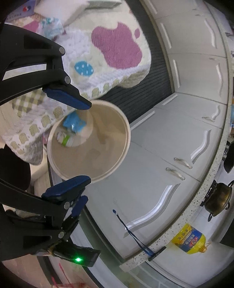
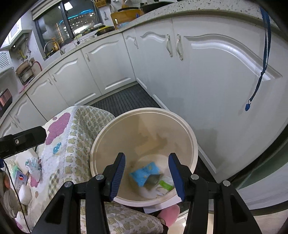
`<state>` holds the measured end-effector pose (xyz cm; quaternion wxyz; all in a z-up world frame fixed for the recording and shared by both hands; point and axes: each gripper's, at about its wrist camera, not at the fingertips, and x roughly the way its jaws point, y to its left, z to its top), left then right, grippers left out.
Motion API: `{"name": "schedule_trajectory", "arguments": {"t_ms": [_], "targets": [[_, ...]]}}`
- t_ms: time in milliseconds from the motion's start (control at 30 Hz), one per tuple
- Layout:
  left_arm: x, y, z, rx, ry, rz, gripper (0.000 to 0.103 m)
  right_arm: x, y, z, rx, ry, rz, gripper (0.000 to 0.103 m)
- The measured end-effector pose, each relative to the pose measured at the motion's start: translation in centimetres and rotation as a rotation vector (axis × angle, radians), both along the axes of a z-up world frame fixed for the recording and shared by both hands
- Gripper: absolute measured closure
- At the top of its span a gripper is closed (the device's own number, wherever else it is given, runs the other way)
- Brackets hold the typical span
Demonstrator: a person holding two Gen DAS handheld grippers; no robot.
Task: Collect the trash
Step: 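Open the right gripper then the left gripper to drop items into the bin, then move both tools back over the trash pile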
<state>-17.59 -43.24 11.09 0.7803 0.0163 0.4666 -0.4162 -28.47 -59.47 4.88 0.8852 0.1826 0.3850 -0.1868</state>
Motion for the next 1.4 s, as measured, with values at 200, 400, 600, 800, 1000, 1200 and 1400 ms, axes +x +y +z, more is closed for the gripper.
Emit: {"name": "schedule_trajectory", "arguments": {"t_ms": [200, 400, 600, 800, 1000, 1200, 1400], "targets": [[-1.4, 2.0, 1.6, 0.041, -0.117, 0.048, 0.028, 0.5, 1.5, 0.5, -0.001, -0.007, 0.035, 0.055], [-2.9, 5.5, 3.2, 0.049, -0.201, 0.086, 0.028, 1.0, 4.3, 1.8, -0.001, -0.03, 0.092, 0.055], [-3.9, 9.5, 4.6, 0.045, -0.256, 0.127, 0.028, 1.7, 7.6, 3.8, -0.011, -0.067, 0.158, 0.055], [-4.1, 14.2, 5.8, 0.041, -0.305, 0.186, 0.028, 2.7, 10.8, 5.3, -0.024, -0.093, 0.215, 0.049], [-3.8, 18.7, 6.3, 0.031, -0.312, 0.244, 0.028, 3.9, 14.3, 6.4, -0.034, -0.104, 0.279, 0.046], [-3.9, 22.2, 6.5, 0.031, -0.323, 0.288, 0.028, 4.7, 17.3, 7.2, -0.048, -0.114, 0.338, 0.046], [-3.7, 25.6, 6.2, 0.032, -0.314, 0.328, 0.028, 5.3, 20.0, 7.8, -0.064, -0.118, 0.39, 0.045]]}}
